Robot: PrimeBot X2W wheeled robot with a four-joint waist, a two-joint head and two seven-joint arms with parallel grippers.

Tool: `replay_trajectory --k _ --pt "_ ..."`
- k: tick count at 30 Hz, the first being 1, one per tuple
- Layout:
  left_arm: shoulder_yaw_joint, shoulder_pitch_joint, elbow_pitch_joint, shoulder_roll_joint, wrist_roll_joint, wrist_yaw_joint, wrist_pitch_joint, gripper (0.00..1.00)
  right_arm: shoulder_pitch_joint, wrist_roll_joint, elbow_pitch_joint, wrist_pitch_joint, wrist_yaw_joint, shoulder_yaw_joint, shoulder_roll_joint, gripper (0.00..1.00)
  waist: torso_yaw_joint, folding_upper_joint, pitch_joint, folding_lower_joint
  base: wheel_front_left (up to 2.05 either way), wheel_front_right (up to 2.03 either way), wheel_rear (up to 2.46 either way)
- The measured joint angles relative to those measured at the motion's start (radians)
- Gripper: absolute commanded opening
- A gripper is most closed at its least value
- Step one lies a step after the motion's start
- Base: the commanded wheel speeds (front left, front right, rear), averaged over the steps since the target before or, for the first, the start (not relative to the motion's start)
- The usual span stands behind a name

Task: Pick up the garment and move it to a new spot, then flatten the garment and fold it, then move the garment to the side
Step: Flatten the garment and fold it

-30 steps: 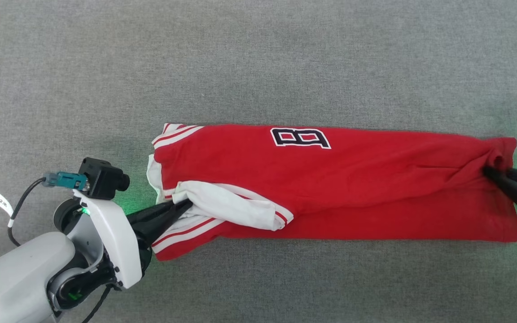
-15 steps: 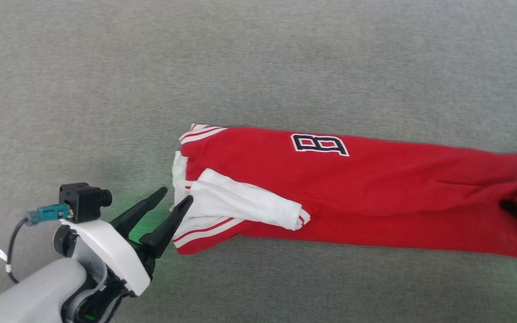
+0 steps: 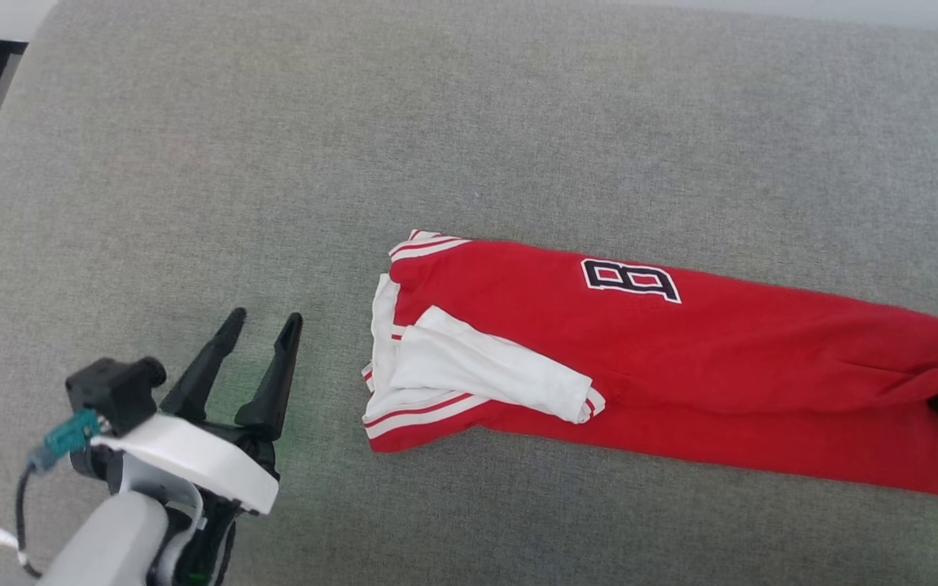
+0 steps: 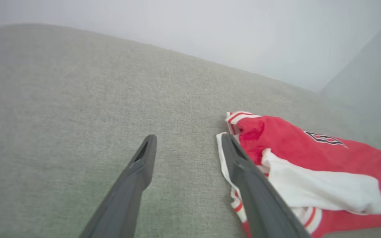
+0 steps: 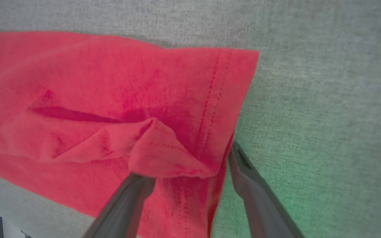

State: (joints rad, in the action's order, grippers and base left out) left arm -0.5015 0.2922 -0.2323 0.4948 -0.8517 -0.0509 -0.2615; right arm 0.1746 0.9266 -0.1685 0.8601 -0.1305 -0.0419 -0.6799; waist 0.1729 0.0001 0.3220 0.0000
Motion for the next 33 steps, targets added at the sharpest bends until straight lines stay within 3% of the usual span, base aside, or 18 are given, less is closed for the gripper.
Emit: replay_trajectory --k 2,3,4,6,12,15,16,28,33 --pt "0.073 -0.034 0.007 -0.049 0.109 0.007 0.000 1.00 0.005 -0.012 -0.005 0.007 0.000 -0.004 0.015 1.00 0.000 0.0000 -0.004 0.0000 0.00 0.00 0.00" --pt "0.073 -0.034 0.007 -0.049 0.109 0.007 0.000 1.00 0.005 -0.012 -0.005 0.007 0.000 -0.004 0.015 1.00 0.000 0.0000 -0.004 0.0000 0.00 0.00 0.00" --pt "0.139 -0.061 0.018 -0.093 0.220 0.012 0.000 1.00 0.014 -0.023 -0.012 0.011 0.000 -0.004 0.027 1.00 -0.003 0.0000 -0.006 0.0000 0.00 0.00 0.00" --pt "0.205 -0.086 0.028 -0.139 0.314 0.015 0.000 1.00 0.022 -0.033 -0.019 0.015 0.001 -0.005 0.041 1.00 -0.007 0.0000 -0.006 0.0000 0.00 0.00 0.00" --pt "0.351 -0.138 0.073 -0.238 0.560 0.005 0.000 1.00 0.049 -0.068 -0.040 0.020 0.001 -0.008 0.078 1.00 -0.018 0.0000 -0.006 0.0000 0.00 0.00 0.00" --pt "0.384 -0.149 0.089 -0.261 0.655 -0.011 0.000 1.00 0.063 -0.076 -0.048 0.032 0.002 -0.006 0.090 0.13 -0.021 0.0000 -0.004 0.0000 0.00 0.00 0.00" --pt "0.393 -0.153 0.098 -0.268 0.686 -0.015 0.000 1.00 0.066 -0.076 -0.048 0.035 0.002 -0.005 0.092 0.00 -0.022 0.0000 -0.002 0.0000 0.00 0.00 0.00" --pt "0.510 -0.177 0.111 -0.331 0.747 -0.055 0.000 1.00 0.108 -0.091 -0.044 0.022 -0.001 -0.019 0.105 0.00 -0.055 0.0000 0.002 -0.0001 0.00 0.00 0.00" --pt "0.541 -0.178 0.123 -0.336 0.763 -0.064 0.000 1.00 0.152 -0.129 -0.081 -0.008 -0.001 -0.065 0.051 0.00 -0.088 -0.0001 0.018 0.0000 0.00 0.00 0.00"
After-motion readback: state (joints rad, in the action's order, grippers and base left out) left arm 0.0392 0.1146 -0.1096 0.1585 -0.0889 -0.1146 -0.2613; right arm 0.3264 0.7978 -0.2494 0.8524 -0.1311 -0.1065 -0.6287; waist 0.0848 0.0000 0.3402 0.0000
